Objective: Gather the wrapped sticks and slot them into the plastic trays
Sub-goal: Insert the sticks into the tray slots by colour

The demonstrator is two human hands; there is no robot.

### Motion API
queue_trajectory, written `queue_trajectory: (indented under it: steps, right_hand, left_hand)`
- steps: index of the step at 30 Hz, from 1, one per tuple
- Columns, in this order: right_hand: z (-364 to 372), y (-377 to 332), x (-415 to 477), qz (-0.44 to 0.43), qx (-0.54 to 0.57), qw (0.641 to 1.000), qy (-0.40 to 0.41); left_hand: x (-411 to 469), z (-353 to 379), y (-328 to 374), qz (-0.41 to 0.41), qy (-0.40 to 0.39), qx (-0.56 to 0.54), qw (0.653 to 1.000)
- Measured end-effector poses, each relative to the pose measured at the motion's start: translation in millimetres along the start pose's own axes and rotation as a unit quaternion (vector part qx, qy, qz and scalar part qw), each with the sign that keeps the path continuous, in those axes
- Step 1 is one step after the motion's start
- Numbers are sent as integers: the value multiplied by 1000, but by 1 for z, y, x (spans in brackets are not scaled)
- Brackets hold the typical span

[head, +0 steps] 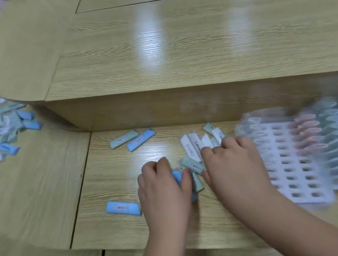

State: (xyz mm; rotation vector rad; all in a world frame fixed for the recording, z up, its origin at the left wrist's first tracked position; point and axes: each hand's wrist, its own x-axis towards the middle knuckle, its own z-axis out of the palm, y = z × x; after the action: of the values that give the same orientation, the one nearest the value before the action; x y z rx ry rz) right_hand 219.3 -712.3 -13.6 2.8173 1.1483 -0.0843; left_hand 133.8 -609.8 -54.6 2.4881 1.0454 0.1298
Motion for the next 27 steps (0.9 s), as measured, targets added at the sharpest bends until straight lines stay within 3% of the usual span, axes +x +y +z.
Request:
queue_trajectory:
  steps: [9,19,24,27]
  right_hand:
    - [10,-2,7,39,-25,999,7]
    - [17,-2,5,34,-15,999,1]
    - [10,7,-1,50,-21,999,-6]
    - [8,11,-5,48,-5,999,-8]
  left_hand:
    - [6,0,9,44,-22,20,999]
    - [13,1,15,-48,-102,-27,993]
    - [10,-1,10,-41,-80,-36,995]
    - [2,-3,7,-41,-34,34,998]
